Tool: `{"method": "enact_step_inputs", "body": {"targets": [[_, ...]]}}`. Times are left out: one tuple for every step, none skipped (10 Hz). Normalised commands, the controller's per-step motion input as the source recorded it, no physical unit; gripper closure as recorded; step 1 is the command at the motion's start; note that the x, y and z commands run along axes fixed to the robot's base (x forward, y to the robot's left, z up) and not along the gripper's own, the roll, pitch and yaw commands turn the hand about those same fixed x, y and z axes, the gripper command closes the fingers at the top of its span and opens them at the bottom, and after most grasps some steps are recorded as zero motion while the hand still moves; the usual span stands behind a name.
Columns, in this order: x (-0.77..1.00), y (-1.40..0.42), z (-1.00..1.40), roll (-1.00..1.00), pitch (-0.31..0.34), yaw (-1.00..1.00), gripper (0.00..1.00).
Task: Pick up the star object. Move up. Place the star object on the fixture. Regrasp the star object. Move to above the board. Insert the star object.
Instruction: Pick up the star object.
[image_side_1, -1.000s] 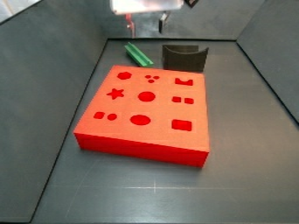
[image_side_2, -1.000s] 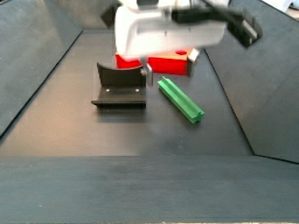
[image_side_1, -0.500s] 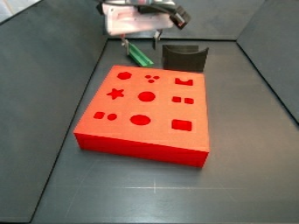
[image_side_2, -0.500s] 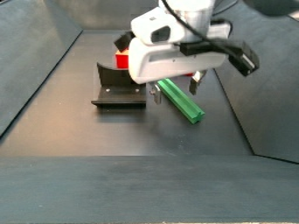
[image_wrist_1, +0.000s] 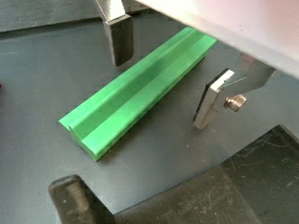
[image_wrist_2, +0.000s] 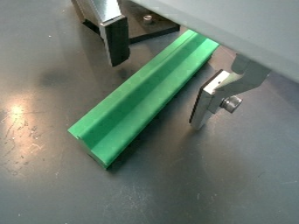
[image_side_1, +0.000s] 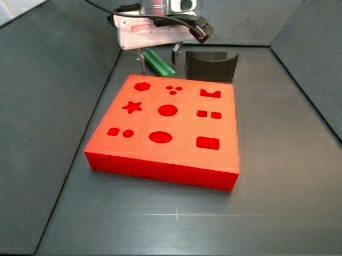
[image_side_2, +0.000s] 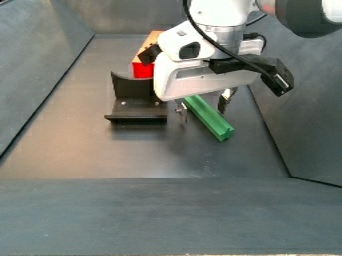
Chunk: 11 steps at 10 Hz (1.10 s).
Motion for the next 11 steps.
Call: {"method": "enact_step_inputs", "body": {"targets": [[0.00, 0.00, 0.00, 0.00, 0.000, 0.00, 1.00], [0.00, 0.01, 0.00, 0.00, 0.000, 0.00, 1.00], [0.00, 0.00, 0.00, 0.00, 0.000, 0.00, 1.00], [0.00, 0.00, 0.00, 0.00, 0.000, 0.00, 1.00], [0.00, 0.00, 0.00, 0.00, 0.000, 0.00, 1.00], [0.00, 0.00, 0.00, 0.00, 0.000, 0.00, 1.00], [0.00, 0.00, 0.00, 0.00, 0.000, 0.00, 1.00], [0.00, 0.00, 0.00, 0.00, 0.000, 0.00, 1.00], [0.00, 0.00, 0.00, 0.00, 0.000, 0.00, 1.00], [0.00, 0.00, 0.00, 0.00, 0.000, 0.00, 1.00], [0.00, 0.00, 0.00, 0.00, 0.000, 0.00, 1.00]]}}
